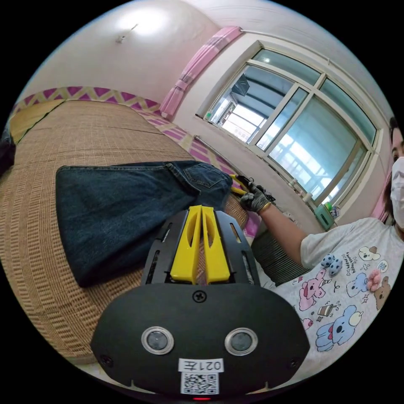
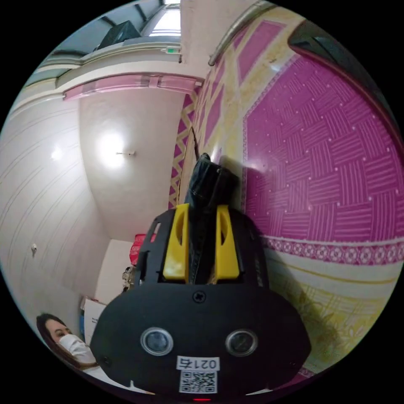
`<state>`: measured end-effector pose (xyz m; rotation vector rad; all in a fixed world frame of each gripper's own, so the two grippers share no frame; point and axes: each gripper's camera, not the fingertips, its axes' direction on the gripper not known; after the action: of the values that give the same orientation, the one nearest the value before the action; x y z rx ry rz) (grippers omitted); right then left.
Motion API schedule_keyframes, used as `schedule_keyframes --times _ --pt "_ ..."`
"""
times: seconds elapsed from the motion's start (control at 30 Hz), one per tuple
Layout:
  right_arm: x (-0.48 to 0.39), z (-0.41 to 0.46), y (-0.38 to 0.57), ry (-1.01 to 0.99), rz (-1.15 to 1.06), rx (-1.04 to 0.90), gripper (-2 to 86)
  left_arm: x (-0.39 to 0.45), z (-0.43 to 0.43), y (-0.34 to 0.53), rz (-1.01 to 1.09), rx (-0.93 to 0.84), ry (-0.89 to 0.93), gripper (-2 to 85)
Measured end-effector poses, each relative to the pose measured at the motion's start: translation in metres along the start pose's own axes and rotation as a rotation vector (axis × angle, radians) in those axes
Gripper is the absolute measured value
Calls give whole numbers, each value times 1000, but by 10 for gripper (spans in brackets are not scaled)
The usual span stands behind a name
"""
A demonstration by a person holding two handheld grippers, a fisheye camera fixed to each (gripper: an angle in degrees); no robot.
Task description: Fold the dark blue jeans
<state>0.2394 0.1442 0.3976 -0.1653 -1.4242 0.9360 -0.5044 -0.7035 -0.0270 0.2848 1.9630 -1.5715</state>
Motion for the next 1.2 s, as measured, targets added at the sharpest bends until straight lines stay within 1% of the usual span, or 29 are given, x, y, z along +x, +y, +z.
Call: schedule_keyframes --times 0.03,0.1,0.17,0.2,0.27,0.3,0.37,0.4,0.43,0.47,0.5,0.57,0.63,0.67,0.7,0.77,0.83,0.9,0.97,1.03,1.1,1.17,1.2 --pt "-4 4 2 -19 7 8 57 -3 -4 3 -8 1 -1 -9" --pt "-31 7 8 16 -76 21 42 -7 -11 8 -19 3 -9 -9" --pt "-100 15 27 122 -288 26 32 -12 -19 14 -34 11 -15 -9" --pt "-120 20 34 151 -349 24 30 -16 -25 17 -46 16 -14 -10" --pt "-210 51 78 291 -639 3 26 -22 -33 23 -57 24 -12 -10" --pt "-233 63 94 336 -727 -6 25 -25 -39 26 -63 29 -13 -10" --pt "-309 122 171 481 -1066 -55 23 -29 -47 32 -69 35 -23 -9" --pt "-322 139 193 504 -1147 -77 23 -33 -53 35 -77 41 -29 -9" --pt "-343 175 238 541 -1298 -140 23 -36 -60 39 -89 50 -29 -9" --pt "-354 213 284 565 -1434 -210 23 -38 -63 40 -94 55 -28 -9" --pt "-356 231 307 574 -1498 -245 23 -41 -70 44 -105 67 -30 -9" --pt "-343 300 391 593 -1703 -394 23 -45 -82 49 -122 80 -45 -9" --pt "-315 347 442 635 -1799 -506 25 -51 -98 55 -139 95 -74 -9" --pt "-289 377 467 696 -1824 -611 25 -53 -103 57 -145 98 -81 -9" --pt "-278 386 476 714 -1839 -637 26 -56 -112 60 -156 104 -91 -9" --pt "-270 388 495 744 -1885 -511 24 -60 -127 65 -166 118 -107 -9" --pt "-280 385 500 756 -1881 -440 23 -65 -143 68 -178 135 -149 -9" --pt "-281 390 506 761 -1873 -443 21 -70 -149 64 -177 157 -155 -9" --pt "-263 408 516 806 -1898 -501 24 -76 -151 51 -175 179 -150 -8" --pt "-262 405 519 811 -1907 -431 29 -81 -149 25 -144 213 -132 -4" --pt "-272 396 508 746 -1824 -469 39 -84 -143 3 -125 204 -130 4" --pt "-285 377 473 550 -1643 -640 59 -87 -135 -21 -96 170 -140 23" --pt "-288 371 461 496 -1588 -675 64 -89 -128 -35 -81 135 -162 40"
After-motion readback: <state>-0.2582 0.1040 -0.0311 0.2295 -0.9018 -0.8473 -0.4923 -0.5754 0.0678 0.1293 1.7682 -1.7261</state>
